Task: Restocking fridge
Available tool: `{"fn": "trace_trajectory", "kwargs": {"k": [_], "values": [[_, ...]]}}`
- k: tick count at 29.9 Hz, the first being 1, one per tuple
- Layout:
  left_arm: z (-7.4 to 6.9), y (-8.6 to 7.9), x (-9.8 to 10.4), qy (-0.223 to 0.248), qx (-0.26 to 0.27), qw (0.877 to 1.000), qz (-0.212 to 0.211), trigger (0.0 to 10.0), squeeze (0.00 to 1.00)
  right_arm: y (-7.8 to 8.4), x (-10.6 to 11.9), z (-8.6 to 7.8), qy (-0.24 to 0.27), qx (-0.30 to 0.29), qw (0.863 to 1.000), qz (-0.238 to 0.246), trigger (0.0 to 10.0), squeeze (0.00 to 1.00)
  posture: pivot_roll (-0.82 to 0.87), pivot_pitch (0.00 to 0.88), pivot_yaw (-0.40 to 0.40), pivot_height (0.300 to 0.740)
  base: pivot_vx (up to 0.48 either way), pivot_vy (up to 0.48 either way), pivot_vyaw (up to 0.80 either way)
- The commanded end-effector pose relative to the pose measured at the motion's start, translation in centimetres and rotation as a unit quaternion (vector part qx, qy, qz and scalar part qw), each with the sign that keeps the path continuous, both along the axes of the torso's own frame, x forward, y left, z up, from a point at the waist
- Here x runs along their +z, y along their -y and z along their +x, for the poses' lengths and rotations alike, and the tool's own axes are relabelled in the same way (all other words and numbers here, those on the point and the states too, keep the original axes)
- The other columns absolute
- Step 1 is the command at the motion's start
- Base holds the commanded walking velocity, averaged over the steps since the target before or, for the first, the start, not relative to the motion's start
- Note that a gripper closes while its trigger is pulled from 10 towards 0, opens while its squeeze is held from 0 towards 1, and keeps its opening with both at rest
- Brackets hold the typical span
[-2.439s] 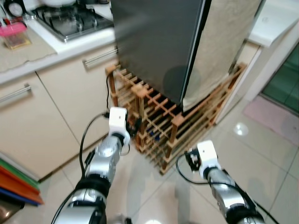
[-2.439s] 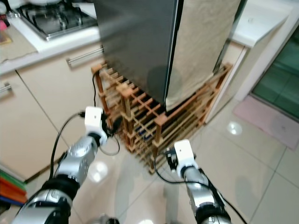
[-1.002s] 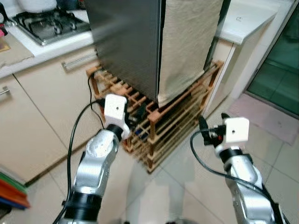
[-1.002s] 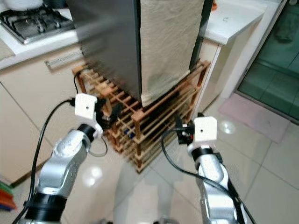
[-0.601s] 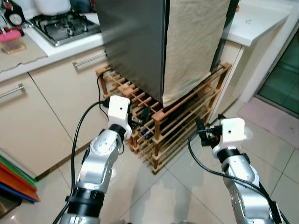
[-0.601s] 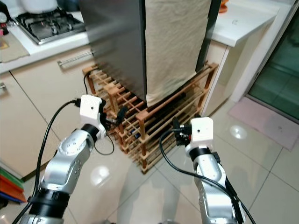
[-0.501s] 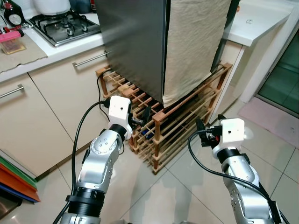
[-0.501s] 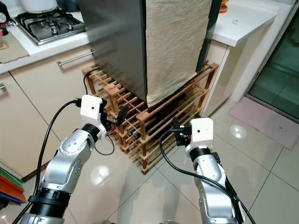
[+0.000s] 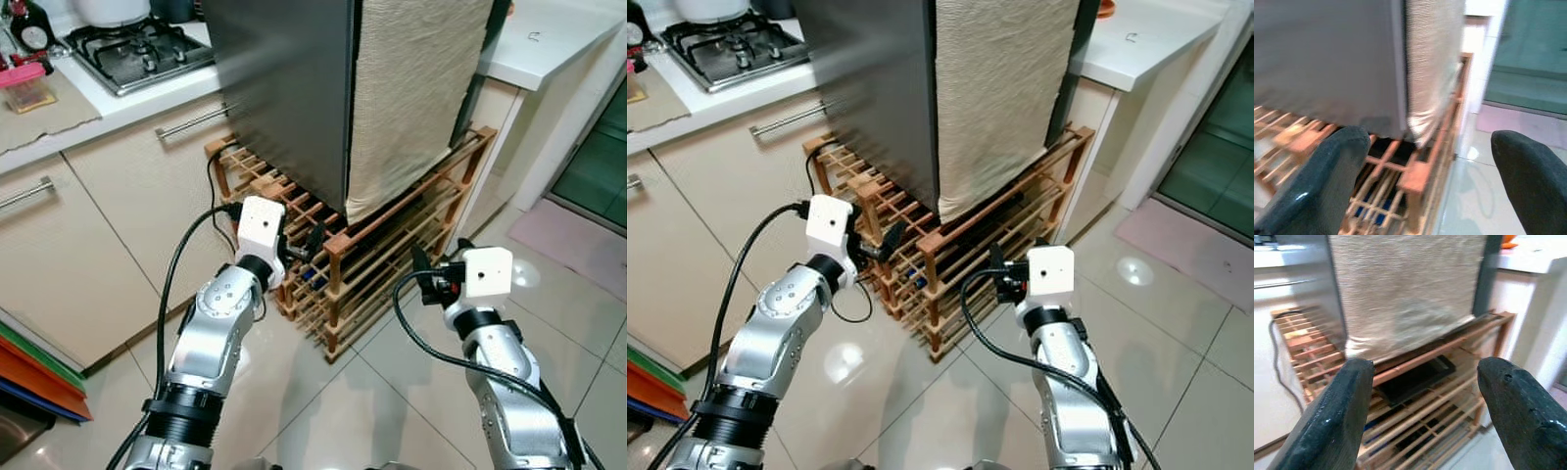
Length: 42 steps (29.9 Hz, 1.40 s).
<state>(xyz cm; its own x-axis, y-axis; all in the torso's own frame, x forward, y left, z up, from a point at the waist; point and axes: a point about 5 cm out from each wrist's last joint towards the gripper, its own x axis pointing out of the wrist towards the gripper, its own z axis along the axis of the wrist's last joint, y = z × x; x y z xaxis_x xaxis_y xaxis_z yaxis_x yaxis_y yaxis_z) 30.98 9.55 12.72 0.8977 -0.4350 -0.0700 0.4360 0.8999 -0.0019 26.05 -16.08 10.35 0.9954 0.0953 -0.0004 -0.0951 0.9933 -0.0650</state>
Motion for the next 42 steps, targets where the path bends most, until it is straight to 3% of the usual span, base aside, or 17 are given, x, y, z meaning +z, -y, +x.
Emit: {"fn": "trace_trajectory", "kwargs": {"k": [1,6,19,25,30,33,39,42], "values": [[0.3,0.0,0.2,0.006,-0.001,1.000,0.011,10.0,0.00,0.0,0.0,0.1,0.002,0.002,1.000,-0.003,10.0,0.06,-0.13,0.037,0.051,0.724,0.000,0.000,-0.54],[0.1,0.3,0.4,0.012,-0.017,1.000,-0.002,10.0,0.00,0.0,-0.1,0.0,0.000,0.003,1.000,-0.005,10.0,0.06,-0.13,0.036,0.051,0.724,0.000,0.000,-0.53],[0.3,0.3,0.8,0.018,-0.024,0.999,-0.021,10.0,0.00,0.0,-0.5,0.1,-0.003,0.004,1.000,-0.018,10.0,0.07,-0.13,0.020,0.047,0.720,0.474,0.000,-0.54],[0.6,-0.2,0.6,0.015,0.013,1.000,-0.013,10.0,0.00,0.0,-0.3,0.2,0.004,0.006,1.000,-0.019,10.0,0.07,-0.13,0.019,0.047,0.711,0.160,0.000,-0.14],[0.5,-0.2,0.7,0.017,0.010,1.000,-0.022,10.0,0.00,-0.1,-0.4,0.1,0.004,0.010,1.000,-0.020,10.0,0.07,-0.13,0.018,0.046,0.711,0.000,0.000,0.00],[0.6,-0.2,1.5,0.026,-0.005,0.999,-0.027,10.0,0.00,-0.1,-0.4,0.1,0.005,0.012,1.000,-0.019,10.0,0.07,-0.13,0.022,0.044,0.711,0.000,0.000,0.00],[3.3,-2.2,5.4,0.065,0.028,0.997,-0.022,10.0,0.00,0.0,-0.5,0.2,0.002,0.014,1.000,-0.020,10.0,0.07,-0.13,0.027,0.038,0.711,0.000,0.000,0.00],[3.6,-2.5,5.5,0.069,0.032,0.997,0.000,10.0,0.00,0.0,-0.5,0.2,0.002,0.016,1.000,-0.021,10.0,0.07,-0.14,0.033,0.041,0.711,0.000,0.000,0.00]]}}
